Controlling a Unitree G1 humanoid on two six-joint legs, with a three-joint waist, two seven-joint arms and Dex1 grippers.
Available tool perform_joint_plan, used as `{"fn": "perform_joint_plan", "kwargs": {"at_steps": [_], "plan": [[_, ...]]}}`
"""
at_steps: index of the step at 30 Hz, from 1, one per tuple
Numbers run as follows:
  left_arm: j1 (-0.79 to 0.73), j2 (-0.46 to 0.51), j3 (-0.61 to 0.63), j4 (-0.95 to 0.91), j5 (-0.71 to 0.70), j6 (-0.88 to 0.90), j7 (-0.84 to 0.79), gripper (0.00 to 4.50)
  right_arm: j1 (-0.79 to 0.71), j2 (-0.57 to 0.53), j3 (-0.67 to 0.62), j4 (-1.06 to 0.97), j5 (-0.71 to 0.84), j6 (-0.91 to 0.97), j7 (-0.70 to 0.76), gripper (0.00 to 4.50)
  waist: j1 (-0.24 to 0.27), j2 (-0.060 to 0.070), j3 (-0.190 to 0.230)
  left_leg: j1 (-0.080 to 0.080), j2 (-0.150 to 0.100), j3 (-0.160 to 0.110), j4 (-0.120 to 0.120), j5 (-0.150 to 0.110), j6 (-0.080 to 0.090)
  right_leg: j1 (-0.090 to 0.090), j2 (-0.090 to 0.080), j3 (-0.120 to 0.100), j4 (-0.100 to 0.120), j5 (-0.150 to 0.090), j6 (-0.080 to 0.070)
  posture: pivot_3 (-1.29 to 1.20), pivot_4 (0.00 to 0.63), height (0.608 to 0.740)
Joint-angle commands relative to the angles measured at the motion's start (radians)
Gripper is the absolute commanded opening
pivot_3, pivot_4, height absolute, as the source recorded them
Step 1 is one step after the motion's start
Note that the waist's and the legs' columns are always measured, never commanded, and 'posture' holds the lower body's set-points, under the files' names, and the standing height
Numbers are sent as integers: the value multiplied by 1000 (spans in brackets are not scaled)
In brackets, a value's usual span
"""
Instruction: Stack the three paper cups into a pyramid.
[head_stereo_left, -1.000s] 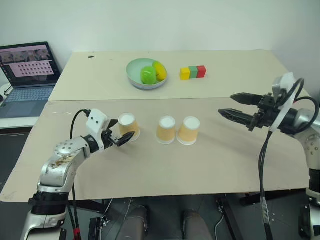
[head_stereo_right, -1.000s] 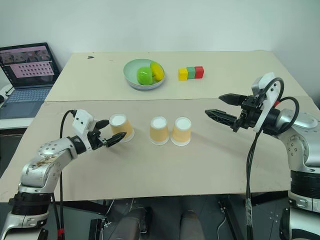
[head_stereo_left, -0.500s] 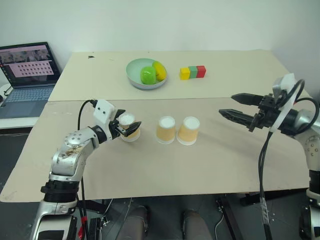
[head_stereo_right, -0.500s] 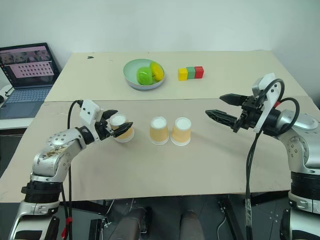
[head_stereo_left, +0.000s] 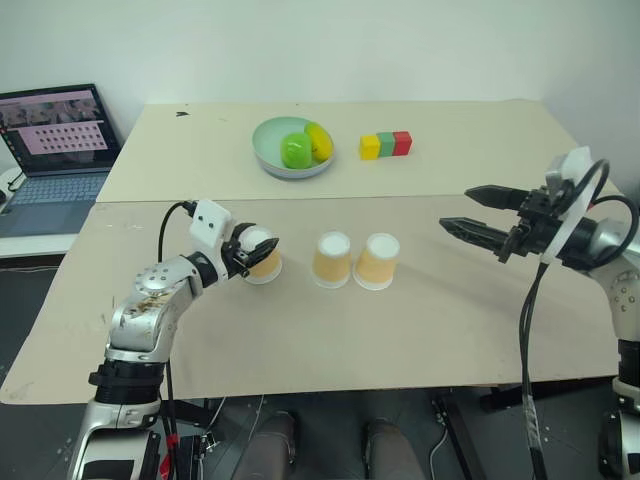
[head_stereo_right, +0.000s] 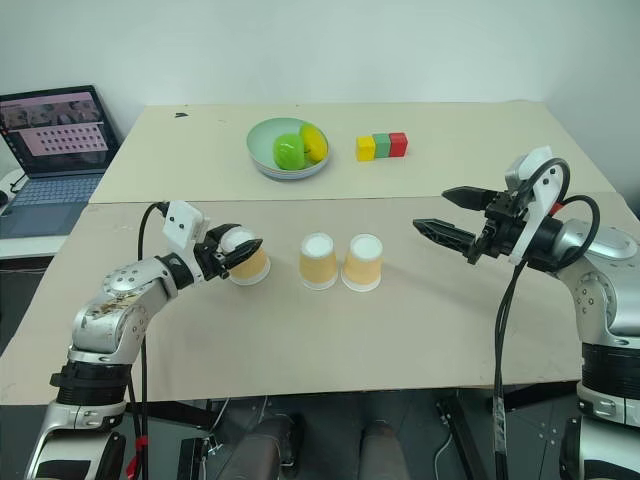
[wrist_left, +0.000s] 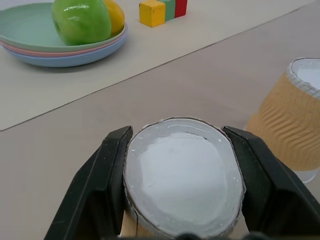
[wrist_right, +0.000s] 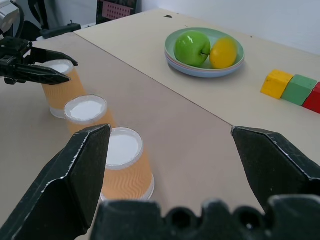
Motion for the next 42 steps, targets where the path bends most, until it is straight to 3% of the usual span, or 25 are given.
{"fn": "perform_joint_plan", "kwargs": {"at_steps": [1,10,13,24,42], "plan": [[-136,23,28,-14,-23,31,-3,2452,-25,-6,-16,-17,-3,-31,-13,4500,2,0,0,0,0,0,0,0,0,0,0,0,0,0,0,0,150,740],[-458,17,-30,65,-85,181,-97,2452,18,1,-27,-65,16,-11,-36,4500,-1,0,0,-1,-1,-1,1,0,0,1,0,-1,0,-1,2,0,150,740],[-533,-40,-59,125,-101,190,-125,2452,50,11,-38,-98,25,-4,-56,4500,-1,0,0,-1,-2,-1,1,0,0,2,0,-1,0,-1,2,0,150,740],[-621,-156,-227,247,-37,128,-263,2452,165,36,-89,-224,64,24,-156,4500,-11,-1,0,-1,-2,-2,2,0,0,1,0,0,1,-1,2,0,150,740],[-637,-169,-272,272,12,111,-351,2452,221,30,-113,-265,79,25,-224,4500,-11,-1,1,-1,-2,-2,2,0,0,2,0,0,1,-1,2,0,150,740]]}}
